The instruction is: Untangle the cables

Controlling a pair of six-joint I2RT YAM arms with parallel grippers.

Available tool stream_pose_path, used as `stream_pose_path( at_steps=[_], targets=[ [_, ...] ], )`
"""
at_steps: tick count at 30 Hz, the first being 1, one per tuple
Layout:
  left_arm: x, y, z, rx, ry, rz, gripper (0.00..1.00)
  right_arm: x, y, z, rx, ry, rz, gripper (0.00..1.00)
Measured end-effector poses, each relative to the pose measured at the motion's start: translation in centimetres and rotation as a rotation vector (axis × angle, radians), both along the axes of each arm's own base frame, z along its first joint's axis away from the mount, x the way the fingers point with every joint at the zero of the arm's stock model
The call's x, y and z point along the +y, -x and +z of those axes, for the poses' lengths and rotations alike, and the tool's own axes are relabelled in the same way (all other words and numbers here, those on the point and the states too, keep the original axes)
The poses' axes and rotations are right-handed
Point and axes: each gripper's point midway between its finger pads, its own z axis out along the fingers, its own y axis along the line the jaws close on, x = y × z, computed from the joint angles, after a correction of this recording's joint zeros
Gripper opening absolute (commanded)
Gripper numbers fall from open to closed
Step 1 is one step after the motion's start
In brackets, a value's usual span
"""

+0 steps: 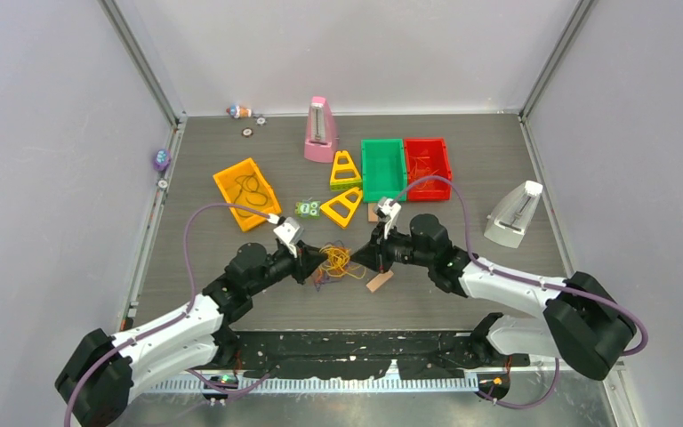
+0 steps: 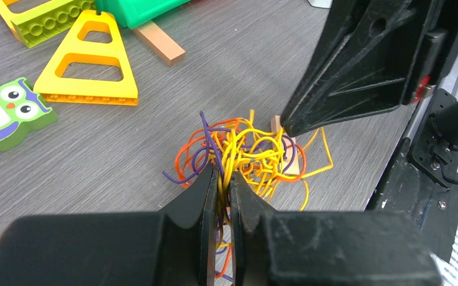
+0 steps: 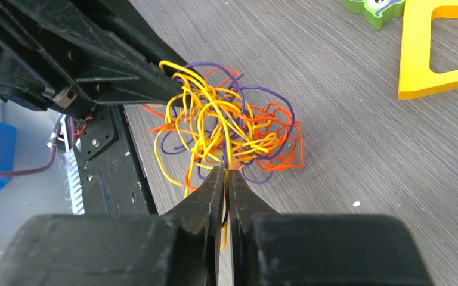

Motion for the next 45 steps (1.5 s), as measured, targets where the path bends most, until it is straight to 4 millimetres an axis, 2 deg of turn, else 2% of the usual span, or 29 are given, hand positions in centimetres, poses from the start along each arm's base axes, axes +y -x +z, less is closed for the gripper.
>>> stream_pose_path(
  at_steps=[3,4,5,6,8,9,11,14,19,21,23,31,38,40,42,45],
  targets=[
    [0.1,-0.1,-0.1,0.0,-0.003,0.011,0.11,-0.4,0.4,0.0,-0.002,-0.007,0.0,0.05],
    [0.2,-0.2,-0.1,0.001,-0.005,0.016,0.14,-0.5,0.6,0.3,-0.008,-0.012,-0.002,0.05],
    [0.2,-0.3,-0.2,0.003,-0.008,0.023,0.21,-0.6,0.6,0.5,-0.014,-0.017,-0.005,0.05],
    [0.3,-0.4,-0.4,0.006,-0.013,0.03,0.32,-0.7,0.7,1.0,-0.023,-0.023,-0.009,0.05],
    [0.6,-0.6,-0.8,0.014,-0.027,0.047,0.62,-1.0,0.8,2.1,-0.045,-0.04,-0.017,0.05],
    [0.7,-0.7,-1.0,0.018,-0.037,0.056,0.74,-1.2,0.9,2.7,-0.056,-0.047,-0.022,0.05],
    [0.8,-0.9,-1.4,0.03,-0.052,0.068,0.85,-1.7,1.1,3.7,-0.073,-0.056,-0.038,0.05],
    [0.8,-1.0,-1.5,0.041,-0.054,0.075,0.92,-2.5,0.6,5.7,-0.09,-0.049,-0.092,0.05],
    [0.8,-0.9,-0.4,0.013,-0.026,0.07,0.94,-2.8,-0.7,9.9,-0.094,-0.017,-0.15,0.05],
    [0.6,-0.8,0.3,-0.004,-0.007,0.06,0.94,-2.8,-0.8,10.8,-0.091,-0.011,-0.152,0.05],
    [0.4,-0.6,0.9,-0.017,0.012,0.044,0.94,-2.8,-0.6,10.9,-0.078,-0.002,-0.144,0.05],
    [-1.2,0.1,1.8,-0.004,0.034,-0.051,0.94,-2.9,1.0,9.3,0.003,0.042,-0.091,0.05],
    [-4.1,-0.8,3.7,-0.004,0.023,-0.137,0.88,-2.3,1.9,10.5,0.025,0.001,-0.042,0.05],
    [-5.2,-0.8,4.0,0.003,0.02,-0.174,0.83,-2.1,2.2,10.8,0.034,-0.011,-0.029,0.05],
    [-6.3,-0.5,3.7,0.017,0.006,-0.215,0.68,-2.0,2.3,11.2,0.04,-0.021,-0.023,0.05],
    [-7.8,0.4,1.8,0.056,-0.035,-0.271,0.47,-1.9,2.3,11.9,0.04,-0.035,-0.023,0.05]
  ],
)
